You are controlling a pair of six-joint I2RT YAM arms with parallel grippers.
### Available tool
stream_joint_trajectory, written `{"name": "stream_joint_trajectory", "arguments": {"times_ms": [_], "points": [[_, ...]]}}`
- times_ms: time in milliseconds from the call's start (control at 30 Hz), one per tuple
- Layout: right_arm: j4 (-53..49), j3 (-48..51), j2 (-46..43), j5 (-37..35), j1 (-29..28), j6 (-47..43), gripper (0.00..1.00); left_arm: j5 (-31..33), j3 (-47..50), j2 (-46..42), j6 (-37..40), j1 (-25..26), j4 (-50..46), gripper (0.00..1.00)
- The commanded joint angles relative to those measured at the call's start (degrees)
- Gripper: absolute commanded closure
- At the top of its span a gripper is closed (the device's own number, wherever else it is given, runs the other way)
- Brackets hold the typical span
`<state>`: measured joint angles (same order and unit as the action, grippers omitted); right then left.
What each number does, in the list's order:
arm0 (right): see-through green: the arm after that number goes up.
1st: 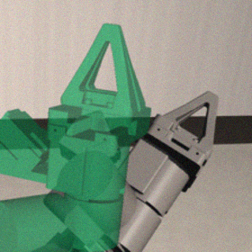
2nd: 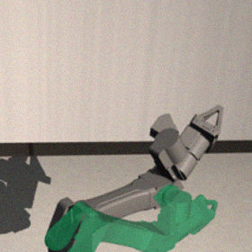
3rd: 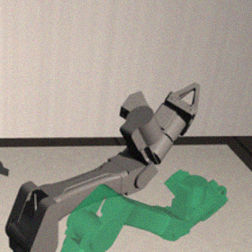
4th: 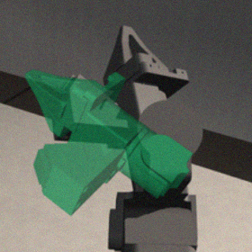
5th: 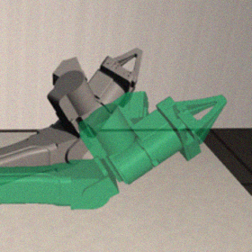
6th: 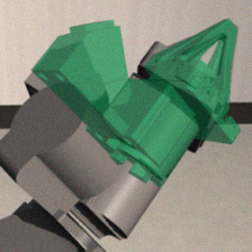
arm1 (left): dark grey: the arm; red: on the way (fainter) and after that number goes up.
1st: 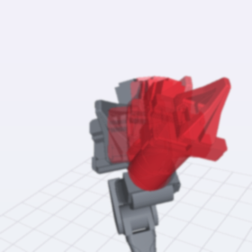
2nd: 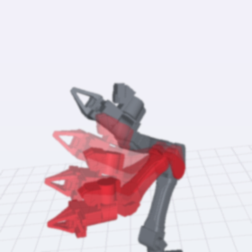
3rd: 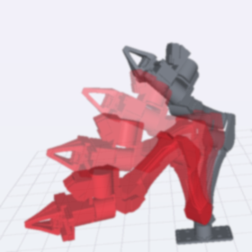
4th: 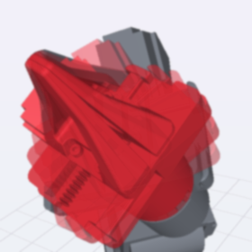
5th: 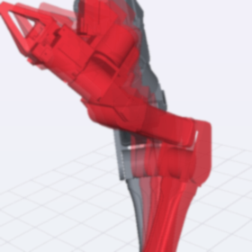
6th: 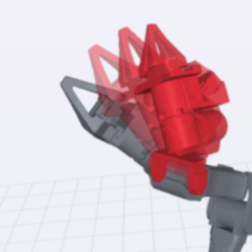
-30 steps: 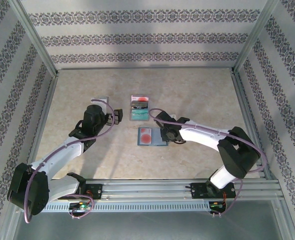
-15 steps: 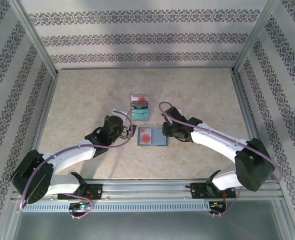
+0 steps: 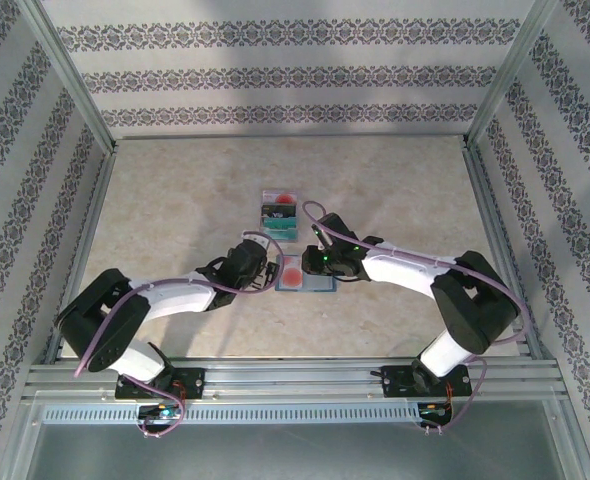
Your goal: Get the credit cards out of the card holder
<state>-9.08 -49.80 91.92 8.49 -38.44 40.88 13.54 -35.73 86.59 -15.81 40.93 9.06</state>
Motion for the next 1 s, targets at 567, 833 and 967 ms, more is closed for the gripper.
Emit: {"name": "stream_joint_trajectory", "arguments": {"times_ms": [567, 833, 967], "points": [[4.69, -0.74, 5.61, 4.96, 0.69, 2.08, 0.73, 2.81, -5.01, 7.44, -0.27, 0.83, -1.45, 0.06], [5.20, -0.91, 7.13, 5.55, 0.96, 2.49, 0.72, 2.70, -5.14, 8.55, -0.34, 0.91, -1.68, 0.05], [5.93, -0.74, 7.40, 6.23, 1.20, 2.79, 0.72, 2.55, -4.97, 8.76, -0.43, 0.91, -1.85, 0.05]]}}
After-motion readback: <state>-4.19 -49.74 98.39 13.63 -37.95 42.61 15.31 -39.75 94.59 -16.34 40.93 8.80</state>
